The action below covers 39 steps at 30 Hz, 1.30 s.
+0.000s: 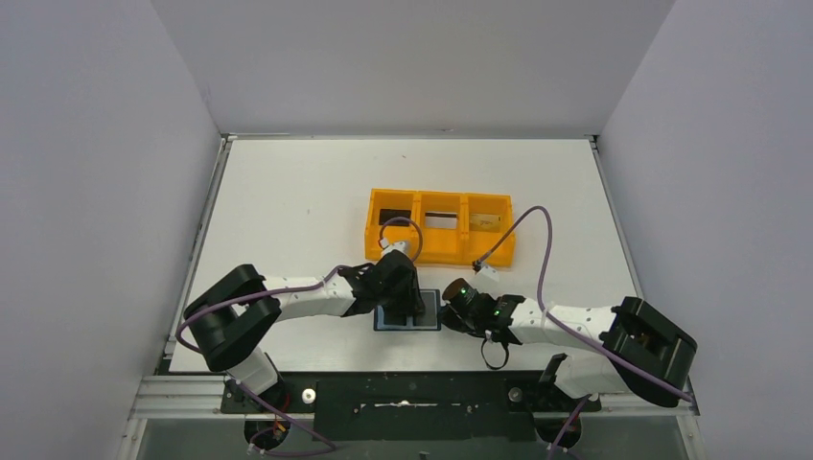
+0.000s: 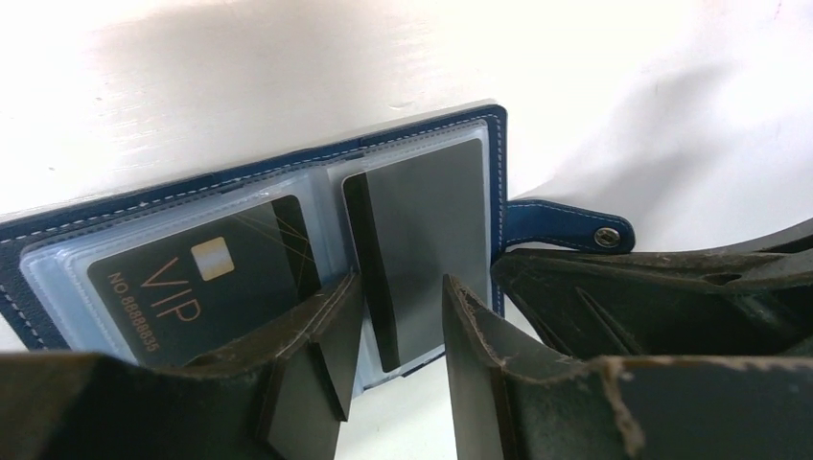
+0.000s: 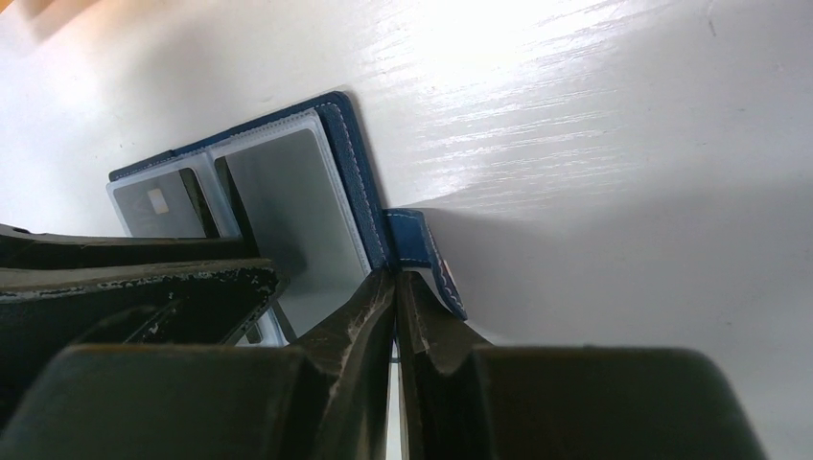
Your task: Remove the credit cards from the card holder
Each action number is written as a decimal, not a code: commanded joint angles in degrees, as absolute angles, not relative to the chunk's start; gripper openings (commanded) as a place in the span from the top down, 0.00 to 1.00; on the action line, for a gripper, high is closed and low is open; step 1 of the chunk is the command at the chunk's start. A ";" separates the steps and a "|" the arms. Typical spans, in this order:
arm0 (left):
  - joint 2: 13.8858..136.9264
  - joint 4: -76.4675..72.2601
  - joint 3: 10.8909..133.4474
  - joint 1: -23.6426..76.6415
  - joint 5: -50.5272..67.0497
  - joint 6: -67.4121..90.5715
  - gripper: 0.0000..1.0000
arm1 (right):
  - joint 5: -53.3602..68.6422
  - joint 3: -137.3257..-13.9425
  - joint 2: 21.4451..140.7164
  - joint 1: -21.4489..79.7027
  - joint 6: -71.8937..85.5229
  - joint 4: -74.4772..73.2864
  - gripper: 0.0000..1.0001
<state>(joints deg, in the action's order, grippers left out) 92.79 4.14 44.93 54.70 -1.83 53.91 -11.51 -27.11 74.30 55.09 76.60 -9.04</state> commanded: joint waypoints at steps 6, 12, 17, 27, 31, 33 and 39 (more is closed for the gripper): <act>92.07 5.98 41.84 54.58 -5.23 54.84 0.85 | -10.22 -26.72 77.51 54.83 75.57 -11.03 0.94; 89.82 3.05 41.08 54.54 -4.23 55.01 1.00 | -9.76 -26.73 77.48 54.81 75.03 -9.70 0.94; 88.68 1.53 40.50 54.49 -3.17 55.26 1.00 | -9.88 -26.55 77.45 54.72 75.22 -9.82 0.94; 85.20 2.81 39.90 52.77 -0.56 53.49 1.00 | -10.99 -26.37 76.29 54.74 76.02 -11.28 0.94; 84.91 2.97 39.31 51.68 1.41 52.64 1.00 | -10.88 -26.45 76.33 54.71 75.99 -11.23 0.94; 84.82 3.49 39.10 51.35 1.75 52.34 1.00 | -10.89 -26.54 76.38 54.62 75.92 -11.25 0.94; 84.62 6.62 39.26 50.83 0.97 50.68 1.00 | -10.98 -26.94 76.51 54.66 75.70 -11.32 0.94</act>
